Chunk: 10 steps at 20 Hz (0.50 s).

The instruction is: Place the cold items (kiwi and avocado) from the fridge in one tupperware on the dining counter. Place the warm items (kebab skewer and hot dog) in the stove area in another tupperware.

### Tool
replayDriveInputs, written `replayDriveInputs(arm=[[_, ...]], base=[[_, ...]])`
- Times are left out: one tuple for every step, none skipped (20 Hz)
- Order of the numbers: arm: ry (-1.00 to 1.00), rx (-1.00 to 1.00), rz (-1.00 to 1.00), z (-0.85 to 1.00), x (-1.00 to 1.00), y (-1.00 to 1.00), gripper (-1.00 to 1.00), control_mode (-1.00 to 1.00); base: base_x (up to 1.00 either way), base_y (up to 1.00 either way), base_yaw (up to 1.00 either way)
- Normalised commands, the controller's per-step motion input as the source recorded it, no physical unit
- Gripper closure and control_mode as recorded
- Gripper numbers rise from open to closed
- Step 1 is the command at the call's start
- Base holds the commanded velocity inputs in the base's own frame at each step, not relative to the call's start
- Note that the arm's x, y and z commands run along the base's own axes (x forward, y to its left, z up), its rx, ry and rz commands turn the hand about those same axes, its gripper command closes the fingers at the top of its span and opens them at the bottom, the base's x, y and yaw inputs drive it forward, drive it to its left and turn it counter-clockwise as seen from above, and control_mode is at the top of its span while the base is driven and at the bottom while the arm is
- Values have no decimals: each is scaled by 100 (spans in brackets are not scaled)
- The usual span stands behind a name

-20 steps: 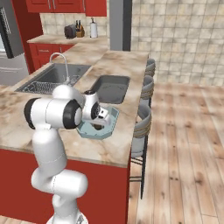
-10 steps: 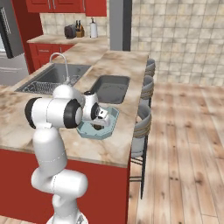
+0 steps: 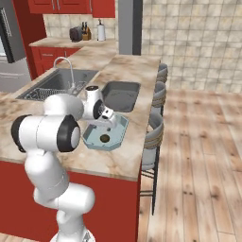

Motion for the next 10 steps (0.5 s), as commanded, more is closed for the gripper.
replayDriveInputs(arm=[[0,0,0,100,-74,0,-100,-100],[0,1,0,100,-99,0,-100,-100],[0,0,0,95,-100,0,-100,-100],[0,0,0,83,-100,0,-100,-100],[0,0,0,83,-100,0,-100,-100],[0,0,0,86,-100,2,-100,-100],[0,0,2,94,-100,9,-100,-100],[0,2,5,99,-100,0,-100,-100],[0,1,9,95,-100,0,-100,-100],[3,2,6,100,-100,0,-100,-100]], base=[[0,0,0],[0,0,0],[0,0,0],[0,0,0],[0,0,0],[0,0,0],[0,0,0],[0,0,0],[0,0,0],[0,0,0]])
